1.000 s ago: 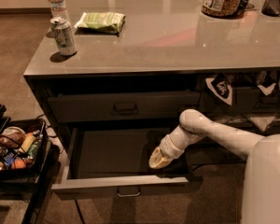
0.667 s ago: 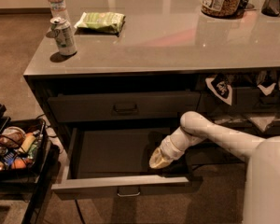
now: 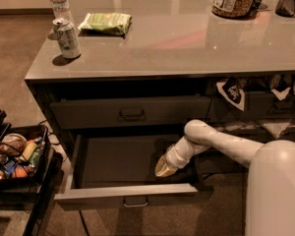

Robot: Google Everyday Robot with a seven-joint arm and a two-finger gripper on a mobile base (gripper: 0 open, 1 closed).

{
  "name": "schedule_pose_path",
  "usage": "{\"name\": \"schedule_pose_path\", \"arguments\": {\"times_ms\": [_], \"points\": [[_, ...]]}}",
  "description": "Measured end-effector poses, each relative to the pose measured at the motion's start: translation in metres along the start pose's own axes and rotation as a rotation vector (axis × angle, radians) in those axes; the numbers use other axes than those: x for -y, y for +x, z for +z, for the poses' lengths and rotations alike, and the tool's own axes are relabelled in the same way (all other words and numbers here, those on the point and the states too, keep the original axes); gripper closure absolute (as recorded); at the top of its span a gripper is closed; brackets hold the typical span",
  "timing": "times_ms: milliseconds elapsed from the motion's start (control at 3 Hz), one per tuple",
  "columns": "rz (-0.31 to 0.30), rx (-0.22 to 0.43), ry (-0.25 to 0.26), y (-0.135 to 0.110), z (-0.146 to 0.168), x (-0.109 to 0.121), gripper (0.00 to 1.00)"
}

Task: Open middle drawer

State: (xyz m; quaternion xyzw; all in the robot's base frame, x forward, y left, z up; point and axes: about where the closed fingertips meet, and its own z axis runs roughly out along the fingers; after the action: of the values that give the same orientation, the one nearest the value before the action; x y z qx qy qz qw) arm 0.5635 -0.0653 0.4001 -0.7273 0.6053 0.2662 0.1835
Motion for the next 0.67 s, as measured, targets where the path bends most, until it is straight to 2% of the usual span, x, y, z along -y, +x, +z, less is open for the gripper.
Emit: {"name": "schedule_pose_path", "arguments": {"times_ms": [333, 667], "points": [[0.02, 0.004, -0.007, 0.005, 0.013, -0.009, 1.0], [0.026, 0.017, -0.025, -0.004, 0.022, -0.026, 1.0]]}}
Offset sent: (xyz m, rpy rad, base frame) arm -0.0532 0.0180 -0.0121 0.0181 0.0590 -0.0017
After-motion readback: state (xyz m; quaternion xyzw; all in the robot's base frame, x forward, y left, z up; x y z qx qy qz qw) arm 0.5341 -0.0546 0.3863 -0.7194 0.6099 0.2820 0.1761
